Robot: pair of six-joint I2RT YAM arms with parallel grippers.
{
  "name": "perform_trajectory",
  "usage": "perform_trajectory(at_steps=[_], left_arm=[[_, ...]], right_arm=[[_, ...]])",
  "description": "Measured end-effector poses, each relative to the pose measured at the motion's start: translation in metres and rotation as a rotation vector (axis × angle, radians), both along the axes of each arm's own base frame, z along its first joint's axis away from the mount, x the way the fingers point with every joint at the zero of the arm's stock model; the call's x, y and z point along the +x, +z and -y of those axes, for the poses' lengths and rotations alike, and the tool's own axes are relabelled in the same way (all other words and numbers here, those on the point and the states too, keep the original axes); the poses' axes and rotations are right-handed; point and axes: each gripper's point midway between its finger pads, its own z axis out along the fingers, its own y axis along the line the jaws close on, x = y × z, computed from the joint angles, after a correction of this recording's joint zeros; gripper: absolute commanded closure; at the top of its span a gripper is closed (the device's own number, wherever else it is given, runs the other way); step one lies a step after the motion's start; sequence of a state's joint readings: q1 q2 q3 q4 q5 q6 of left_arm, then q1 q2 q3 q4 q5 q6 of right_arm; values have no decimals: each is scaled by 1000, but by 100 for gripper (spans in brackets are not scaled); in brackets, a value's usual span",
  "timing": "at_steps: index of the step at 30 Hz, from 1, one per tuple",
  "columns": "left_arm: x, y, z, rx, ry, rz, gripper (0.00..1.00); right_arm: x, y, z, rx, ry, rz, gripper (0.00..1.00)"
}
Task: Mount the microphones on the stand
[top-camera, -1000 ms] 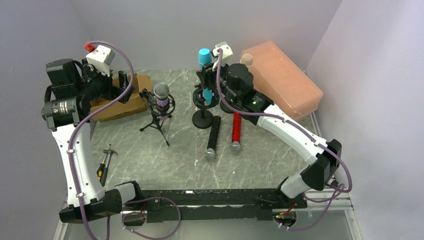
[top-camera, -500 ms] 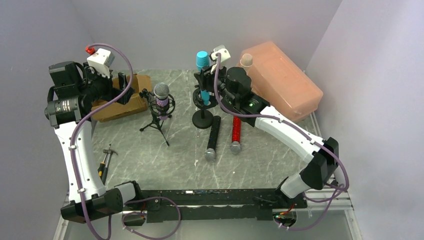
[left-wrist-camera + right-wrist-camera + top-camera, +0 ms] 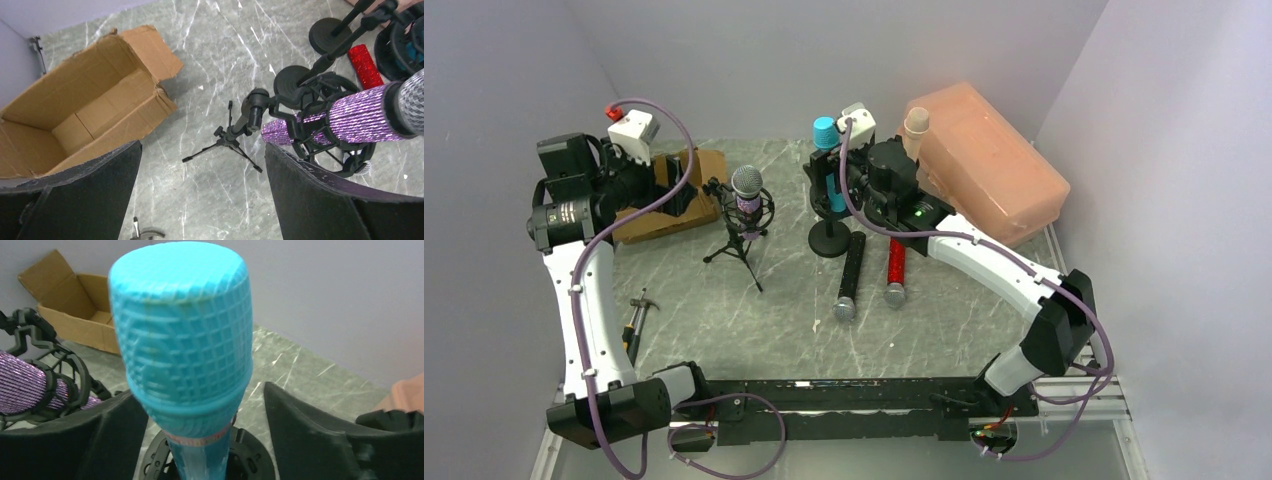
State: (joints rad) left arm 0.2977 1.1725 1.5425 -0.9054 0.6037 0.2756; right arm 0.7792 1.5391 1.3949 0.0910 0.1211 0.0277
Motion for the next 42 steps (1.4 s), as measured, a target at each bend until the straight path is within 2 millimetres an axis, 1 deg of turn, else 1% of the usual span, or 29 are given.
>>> perform_trajectory(at_steps=[1, 6, 8, 11, 14, 16, 18, 19, 21, 22, 24, 25, 27, 28, 29, 31, 32, 34, 36, 37, 38, 42], left_arm=[[0, -5, 0, -1, 1, -5, 1], [-3, -24, -2, -1, 14, -35, 1], [-5, -27, -3, 4, 22, -37, 1], [-6, -29, -6, 16, 30, -25, 1], [-7, -38, -11, 34, 45, -11, 1], [-8, -53, -14, 39, 57, -15, 1], [-10, -79, -17, 36, 71, -30, 1], [-12, -100, -18, 29, 76, -46, 1], [-16, -137, -17, 13, 83, -84, 1], [-18, -159, -16, 1, 87, -105, 1], [-25, -199, -13, -24, 93, -137, 1], [-28, -212, -11, -34, 96, -143, 1], [-31, -232, -8, -44, 97, -127, 0], [-30, -238, -8, -45, 97, -107, 1], [-28, -241, -8, -45, 97, -84, 1], [-22, -241, -9, -38, 97, -30, 1], [-16, -238, -11, -29, 98, 12, 0], [-8, -232, -13, -21, 102, 78, 1], [-2, -228, -14, -18, 105, 129, 1], [1, -226, -15, -19, 106, 156, 1], [3, -225, -15, -21, 106, 185, 1], [9, -232, -13, -44, 110, 251, 0]], right_arm=[[0, 0, 0, 6, 0, -6, 1], [-3, 1, 2, 3, 0, -12, 0], [-6, 1, 5, 2, 0, -23, 0], [-17, 12, 14, 17, 2, -32, 0], [-39, 30, 33, 54, 8, -26, 0], [-61, 37, 54, 83, 4, -24, 0], [-78, 35, 76, 104, -18, -27, 0], [-85, 28, 89, 114, -44, -34, 0], [-88, 3, 113, 110, -115, -71, 0], [-85, -17, 129, 101, -169, -104, 0], [-74, -64, 168, 81, -317, -183, 0], [-67, -90, 190, 67, -405, -232, 0], [-60, -142, 232, 43, -575, -321, 0], [-60, -160, 248, 33, -640, -349, 0], [-61, -185, 272, 22, -733, -374, 0], [-63, -216, 300, -15, -843, -411, 0], [-63, -230, 310, -43, -891, -432, 0], [-59, -254, 326, -104, -971, -477, 0], [-55, -268, 336, -148, -1021, -502, 1], [-52, -272, 341, -161, -1045, -499, 1], [-49, -271, 346, -163, -1064, -484, 1], [-38, -254, 360, -110, -1104, -366, 1]])
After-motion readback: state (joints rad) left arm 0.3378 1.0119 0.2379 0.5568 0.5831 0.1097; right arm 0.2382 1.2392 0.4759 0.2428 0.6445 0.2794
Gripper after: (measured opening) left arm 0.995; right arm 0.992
